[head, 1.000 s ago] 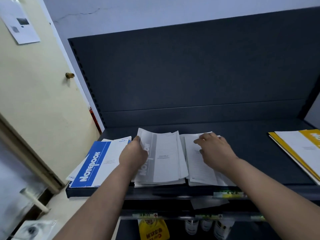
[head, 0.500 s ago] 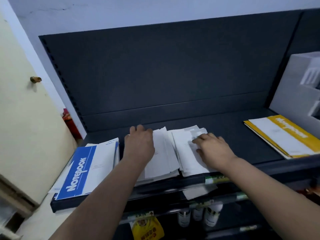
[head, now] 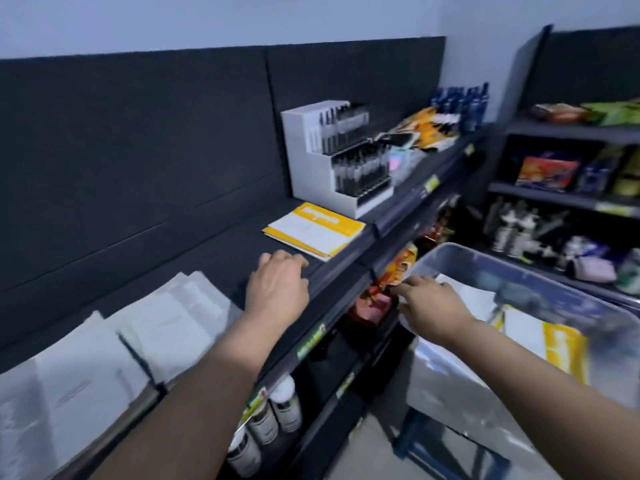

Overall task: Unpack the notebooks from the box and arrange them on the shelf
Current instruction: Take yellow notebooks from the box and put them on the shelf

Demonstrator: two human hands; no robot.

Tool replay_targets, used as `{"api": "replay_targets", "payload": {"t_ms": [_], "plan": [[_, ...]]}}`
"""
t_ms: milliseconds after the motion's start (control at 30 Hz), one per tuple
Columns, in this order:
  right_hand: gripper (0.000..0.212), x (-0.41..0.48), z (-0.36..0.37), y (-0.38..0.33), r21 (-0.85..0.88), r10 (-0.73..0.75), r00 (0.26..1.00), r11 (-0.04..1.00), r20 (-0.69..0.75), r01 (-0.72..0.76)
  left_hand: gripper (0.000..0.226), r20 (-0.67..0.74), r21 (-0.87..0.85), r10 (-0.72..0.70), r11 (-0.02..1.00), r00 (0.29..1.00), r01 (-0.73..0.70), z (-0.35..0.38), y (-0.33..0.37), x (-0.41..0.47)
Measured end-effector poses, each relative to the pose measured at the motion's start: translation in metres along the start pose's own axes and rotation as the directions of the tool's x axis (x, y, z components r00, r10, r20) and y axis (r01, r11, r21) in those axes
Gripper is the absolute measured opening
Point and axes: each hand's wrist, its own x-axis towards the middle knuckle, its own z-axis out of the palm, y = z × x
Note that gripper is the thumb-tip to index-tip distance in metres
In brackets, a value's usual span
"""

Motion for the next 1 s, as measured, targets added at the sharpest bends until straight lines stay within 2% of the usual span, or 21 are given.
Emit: {"api": "replay_targets", "payload": {"t_ms": [200, 333, 433, 567, 700, 867, 1000], "plan": [[0.038, -0.04, 0.019, 0.12, -0.016, 0.257, 0.965, 0.967, 0.06, -0.256, 0.035, 0.117, -0.064, 0.136, 0.99, 0.984, -0.129, 0.042, 0.102, 0.029], [0.04, -0.061, 0.029, 0.196, -0.027, 0.365, 0.928, 0.931, 0.081, -0.364, 0.032, 0.161, -0.064, 0.174, 0.984, 0.971, -0.166, 0.074, 0.175, 0.045], [0.041, -0.069, 0.035, 0.243, -0.027, 0.427, 0.897, 0.904, 0.112, -0.427, 0.03, 0.19, -0.071, 0.209, 0.977, 0.959, -0.199, 0.098, 0.22, 0.057], [0.042, -0.072, 0.056, 0.294, -0.032, 0.436, 0.877, 0.898, 0.2, -0.439, 0.038, 0.277, -0.088, 0.202, 0.979, 0.939, -0.185, 0.136, 0.27, 0.075], [0.043, -0.064, 0.077, 0.314, -0.017, 0.412, 0.871, 0.906, 0.269, -0.423, 0.039, 0.346, -0.08, 0.112, 0.993, 0.932, -0.09, 0.17, 0.283, 0.084], [0.043, -0.05, 0.103, 0.315, 0.024, 0.396, 0.841, 0.9, 0.368, -0.435, 0.039, 0.443, 0.004, 0.121, 0.991, 0.888, -0.137, 0.204, 0.271, 0.098], [0.046, -0.043, 0.122, 0.313, 0.048, 0.432, 0.784, 0.863, 0.445, -0.502, 0.037, 0.53, 0.082, 0.09, 0.984, 0.843, -0.156, 0.231, 0.265, 0.12]]}}
